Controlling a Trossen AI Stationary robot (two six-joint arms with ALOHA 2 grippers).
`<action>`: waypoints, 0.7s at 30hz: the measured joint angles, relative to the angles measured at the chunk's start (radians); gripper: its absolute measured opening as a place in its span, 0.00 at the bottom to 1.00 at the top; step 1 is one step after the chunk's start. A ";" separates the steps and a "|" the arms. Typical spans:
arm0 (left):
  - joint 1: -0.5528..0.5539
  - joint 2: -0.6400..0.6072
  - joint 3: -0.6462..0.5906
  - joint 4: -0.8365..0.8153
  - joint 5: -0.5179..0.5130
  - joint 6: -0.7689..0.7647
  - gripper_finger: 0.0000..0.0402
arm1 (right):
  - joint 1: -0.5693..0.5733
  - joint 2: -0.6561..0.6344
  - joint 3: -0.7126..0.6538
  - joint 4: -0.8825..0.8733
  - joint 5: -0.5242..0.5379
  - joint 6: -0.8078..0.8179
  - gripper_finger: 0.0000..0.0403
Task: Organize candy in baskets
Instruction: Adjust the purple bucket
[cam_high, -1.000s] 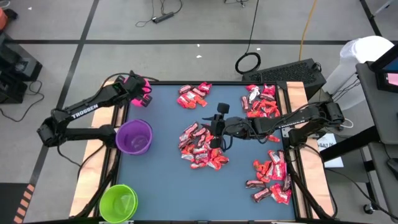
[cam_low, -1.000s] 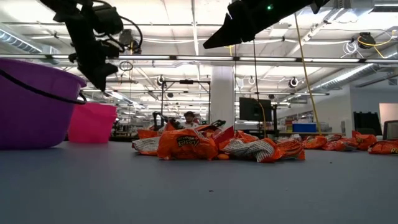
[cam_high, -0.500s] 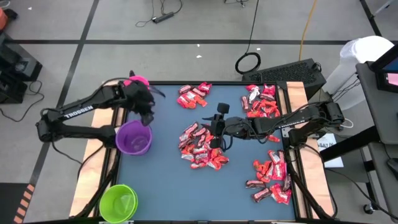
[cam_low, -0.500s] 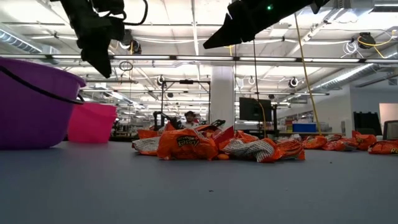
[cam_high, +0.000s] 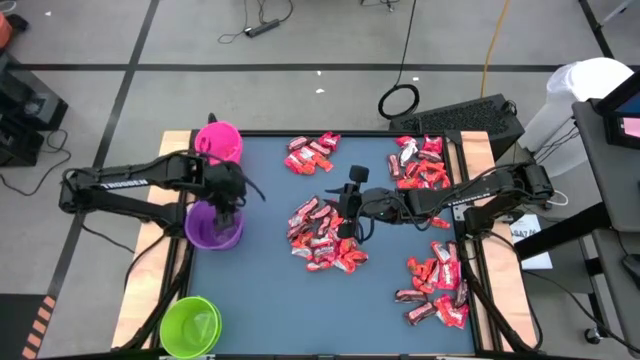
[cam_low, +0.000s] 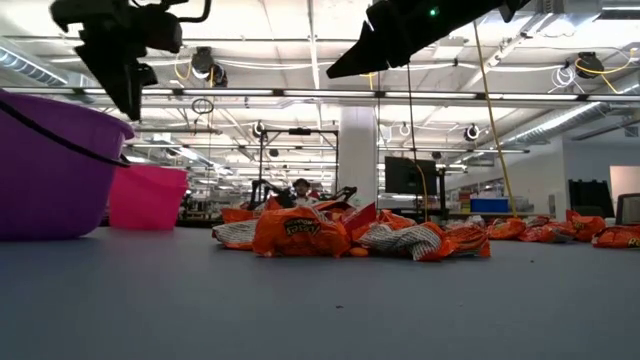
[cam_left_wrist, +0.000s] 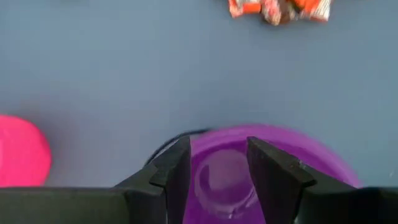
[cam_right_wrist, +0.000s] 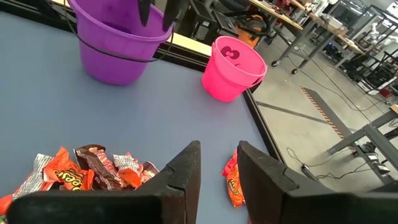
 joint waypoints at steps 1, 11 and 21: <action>-0.006 0.000 0.000 -0.007 -0.016 0.022 0.40 | 0.000 0.000 0.000 0.000 0.000 0.000 0.24; -0.018 0.000 -0.018 -0.008 -0.051 0.173 0.40 | 0.000 0.000 0.000 -0.001 0.000 0.000 0.24; -0.017 0.003 -0.044 0.028 -0.120 0.243 0.40 | 0.000 0.000 0.000 -0.001 0.000 0.000 0.24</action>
